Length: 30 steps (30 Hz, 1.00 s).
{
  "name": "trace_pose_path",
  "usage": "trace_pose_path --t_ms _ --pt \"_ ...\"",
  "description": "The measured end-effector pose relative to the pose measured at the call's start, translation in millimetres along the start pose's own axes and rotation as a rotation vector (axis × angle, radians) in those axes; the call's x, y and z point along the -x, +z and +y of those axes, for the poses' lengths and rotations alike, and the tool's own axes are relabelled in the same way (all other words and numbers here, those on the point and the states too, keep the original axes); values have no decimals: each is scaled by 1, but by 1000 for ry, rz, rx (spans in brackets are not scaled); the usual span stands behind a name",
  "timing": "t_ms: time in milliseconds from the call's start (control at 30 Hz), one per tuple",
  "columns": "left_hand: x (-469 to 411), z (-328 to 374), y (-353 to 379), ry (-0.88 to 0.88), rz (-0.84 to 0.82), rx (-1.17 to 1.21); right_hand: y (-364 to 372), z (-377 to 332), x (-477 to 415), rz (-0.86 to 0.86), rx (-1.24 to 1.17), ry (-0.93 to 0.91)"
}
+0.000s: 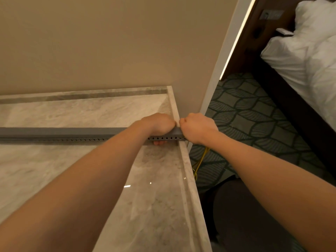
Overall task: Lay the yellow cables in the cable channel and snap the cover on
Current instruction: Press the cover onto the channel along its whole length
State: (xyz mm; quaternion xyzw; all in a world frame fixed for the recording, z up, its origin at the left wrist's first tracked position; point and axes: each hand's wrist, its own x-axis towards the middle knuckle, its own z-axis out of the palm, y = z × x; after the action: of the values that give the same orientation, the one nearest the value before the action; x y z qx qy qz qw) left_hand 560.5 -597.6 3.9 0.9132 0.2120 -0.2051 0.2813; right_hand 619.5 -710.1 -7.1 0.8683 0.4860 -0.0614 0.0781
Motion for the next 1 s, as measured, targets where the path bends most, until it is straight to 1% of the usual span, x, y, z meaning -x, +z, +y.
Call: trace_pose_path --t_ms 67,133,233,300,367,467,567,700,833,1000 --pt "-2 2 4 -8 29 26 1 0 -1 21 -27 11" --pt "-2 4 10 9 38 -33 3 0 -2 38 -76 56" --pt "2 6 17 36 134 -146 6 1 -7 36 -132 104" --pt "5 6 17 77 226 -240 9 2 -8 29 -159 129" --pt "6 5 18 105 263 -287 8 3 -9 18 -154 124" --pt "9 5 24 86 311 -332 3 0 -6 2 -120 92" --pt "12 2 29 89 401 -371 5 -2 -2 48 -101 102" --pt "8 1 28 131 349 -395 9 -1 -4 58 -118 137" --pt "3 1 28 129 337 -434 10 -2 -2 104 -108 89" --pt "-2 -4 28 161 409 -407 15 0 -5 122 -85 81"
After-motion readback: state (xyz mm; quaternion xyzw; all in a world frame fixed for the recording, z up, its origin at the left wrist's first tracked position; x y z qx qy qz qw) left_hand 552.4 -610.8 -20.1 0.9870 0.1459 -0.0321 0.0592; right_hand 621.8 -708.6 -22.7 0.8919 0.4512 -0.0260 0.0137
